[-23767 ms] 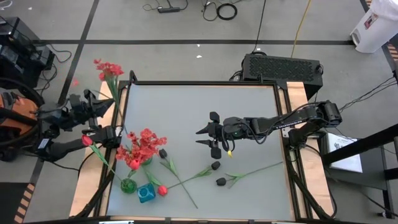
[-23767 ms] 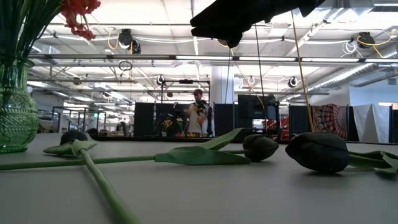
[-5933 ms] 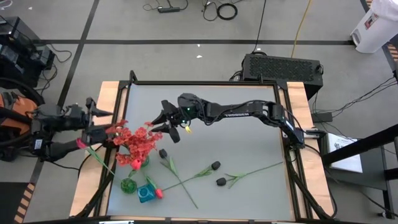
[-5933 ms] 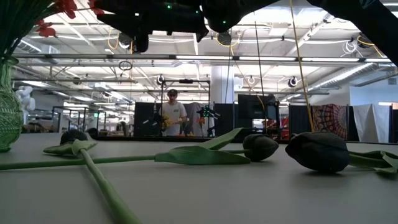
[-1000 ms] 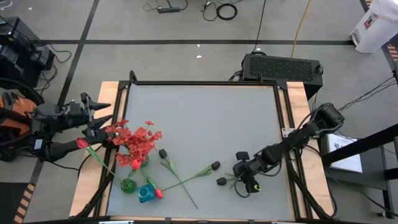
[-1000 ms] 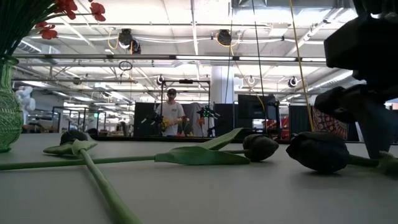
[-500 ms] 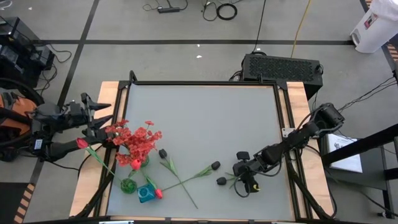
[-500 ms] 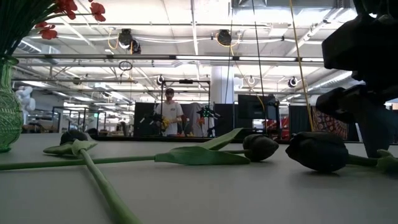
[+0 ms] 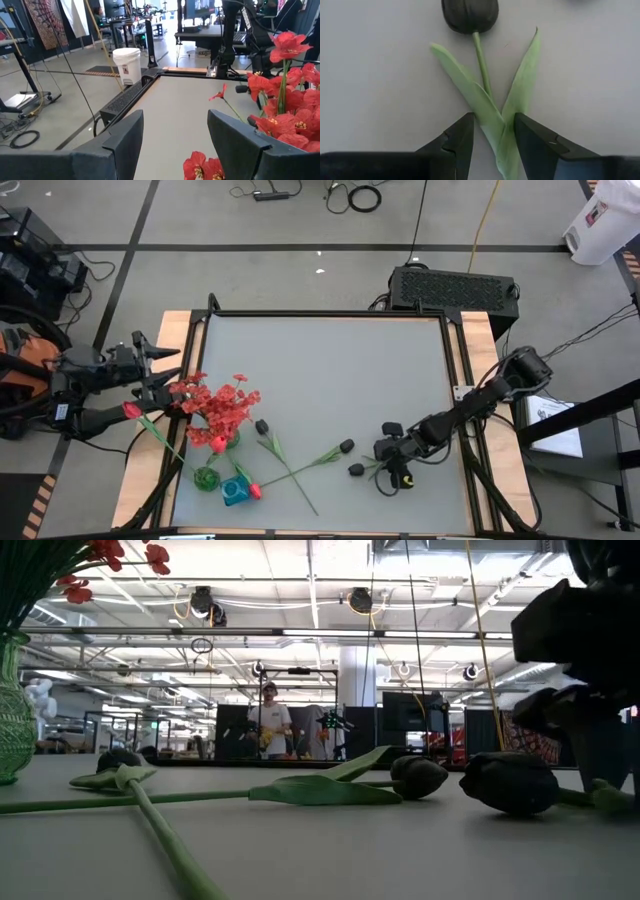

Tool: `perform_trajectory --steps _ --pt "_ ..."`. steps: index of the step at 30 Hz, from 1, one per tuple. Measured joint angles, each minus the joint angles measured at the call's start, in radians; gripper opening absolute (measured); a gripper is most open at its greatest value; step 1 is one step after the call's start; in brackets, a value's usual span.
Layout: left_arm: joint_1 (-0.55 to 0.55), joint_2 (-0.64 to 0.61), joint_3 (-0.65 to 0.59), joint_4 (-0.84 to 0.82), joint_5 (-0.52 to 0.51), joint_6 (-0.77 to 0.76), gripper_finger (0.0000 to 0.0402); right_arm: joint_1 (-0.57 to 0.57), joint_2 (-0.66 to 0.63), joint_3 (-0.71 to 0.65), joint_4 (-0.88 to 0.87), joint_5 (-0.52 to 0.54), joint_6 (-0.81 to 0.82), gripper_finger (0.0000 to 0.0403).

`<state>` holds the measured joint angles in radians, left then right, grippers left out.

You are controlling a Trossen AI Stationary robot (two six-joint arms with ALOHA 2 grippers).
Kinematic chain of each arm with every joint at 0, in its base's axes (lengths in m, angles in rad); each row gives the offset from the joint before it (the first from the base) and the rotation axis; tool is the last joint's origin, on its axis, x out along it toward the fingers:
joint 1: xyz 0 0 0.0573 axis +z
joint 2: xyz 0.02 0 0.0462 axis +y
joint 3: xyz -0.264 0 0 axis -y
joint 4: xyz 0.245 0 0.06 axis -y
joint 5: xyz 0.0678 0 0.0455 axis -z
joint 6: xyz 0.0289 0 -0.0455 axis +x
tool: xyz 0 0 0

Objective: Sort flowers into vase by color
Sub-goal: Put the right black flower into the blue vase

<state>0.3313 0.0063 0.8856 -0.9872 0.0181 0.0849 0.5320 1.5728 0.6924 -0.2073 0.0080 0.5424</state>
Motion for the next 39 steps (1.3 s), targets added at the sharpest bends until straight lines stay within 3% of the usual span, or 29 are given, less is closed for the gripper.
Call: perform_trajectory --steps 11,21,32,35,39 --pt "0.000 0.000 0.000 0.005 0.000 0.000 0.0228 0.000 0.024 0.008 0.017 -0.001 0.015 0.0128" --pt "0.000 0.000 0.000 0.011 0.000 0.000 0.0228 0.000 0.029 0.032 0.005 -0.010 0.017 0.0009" --pt "0.000 0.000 0.000 0.015 0.000 0.001 0.0228 -0.005 0.029 0.134 -0.123 0.001 -0.073 0.0001" --pt "0.000 0.000 0.000 0.023 0.000 0.001 0.0228 -0.009 0.009 0.200 -0.229 0.041 -0.113 0.0001" --pt "0.000 0.000 0.000 0.093 0.000 0.001 0.0228 -0.020 -0.035 0.303 -0.361 0.174 -0.136 0.0000"
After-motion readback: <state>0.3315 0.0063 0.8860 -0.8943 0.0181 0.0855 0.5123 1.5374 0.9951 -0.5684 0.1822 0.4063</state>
